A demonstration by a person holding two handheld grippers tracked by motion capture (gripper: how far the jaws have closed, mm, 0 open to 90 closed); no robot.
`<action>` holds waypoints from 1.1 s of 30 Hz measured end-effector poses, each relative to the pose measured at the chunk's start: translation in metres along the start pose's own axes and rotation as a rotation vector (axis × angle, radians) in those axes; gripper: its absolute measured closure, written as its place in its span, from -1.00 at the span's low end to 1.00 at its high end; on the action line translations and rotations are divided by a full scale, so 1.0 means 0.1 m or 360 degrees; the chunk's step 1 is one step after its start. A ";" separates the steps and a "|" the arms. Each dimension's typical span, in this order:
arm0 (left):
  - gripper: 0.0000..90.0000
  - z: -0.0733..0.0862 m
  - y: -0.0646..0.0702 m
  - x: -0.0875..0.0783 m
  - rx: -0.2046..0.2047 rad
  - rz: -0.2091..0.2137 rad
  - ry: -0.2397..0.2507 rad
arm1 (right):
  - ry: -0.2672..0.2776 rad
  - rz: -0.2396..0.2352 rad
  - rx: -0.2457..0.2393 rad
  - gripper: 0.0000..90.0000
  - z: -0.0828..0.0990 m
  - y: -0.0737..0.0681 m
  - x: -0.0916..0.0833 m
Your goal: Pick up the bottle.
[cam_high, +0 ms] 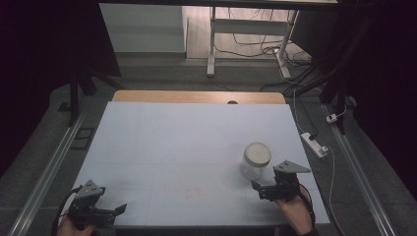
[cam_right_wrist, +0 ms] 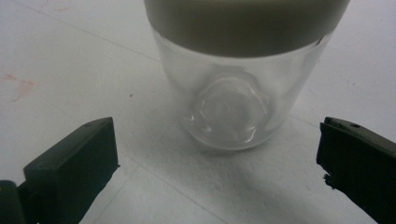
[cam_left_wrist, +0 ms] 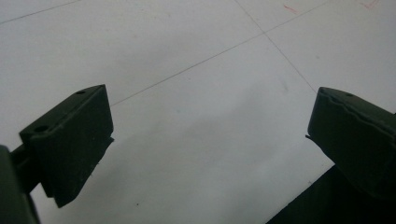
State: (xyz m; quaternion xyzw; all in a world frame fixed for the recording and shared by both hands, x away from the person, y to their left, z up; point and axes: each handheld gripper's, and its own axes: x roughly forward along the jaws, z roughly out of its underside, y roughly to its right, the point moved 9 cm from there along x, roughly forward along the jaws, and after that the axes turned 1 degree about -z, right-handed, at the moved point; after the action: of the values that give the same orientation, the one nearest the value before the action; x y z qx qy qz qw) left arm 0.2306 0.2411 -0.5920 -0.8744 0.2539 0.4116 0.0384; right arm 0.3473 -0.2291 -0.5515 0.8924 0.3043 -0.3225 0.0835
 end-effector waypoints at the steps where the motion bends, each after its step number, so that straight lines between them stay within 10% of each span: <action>1: -0.98 0.00 0.00 0.00 0.0000 -0.0001 -0.0001 | 0.0004 -0.0001 -0.0002 -1.00 -0.01 0.00 0.01; 33: -0.97 0.00 0.01 0.01 0.0016 0.0003 -0.0018 | 0.0069 -0.0070 -0.0032 -1.00 -0.30 0.11 0.44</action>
State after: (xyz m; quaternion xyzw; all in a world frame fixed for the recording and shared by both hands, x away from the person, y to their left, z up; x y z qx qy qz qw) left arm 0.2305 0.2396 -0.5930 -0.8717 0.2564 0.4153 0.0437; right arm 0.3958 -0.2061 -0.5566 0.8914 0.3288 -0.3017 0.0787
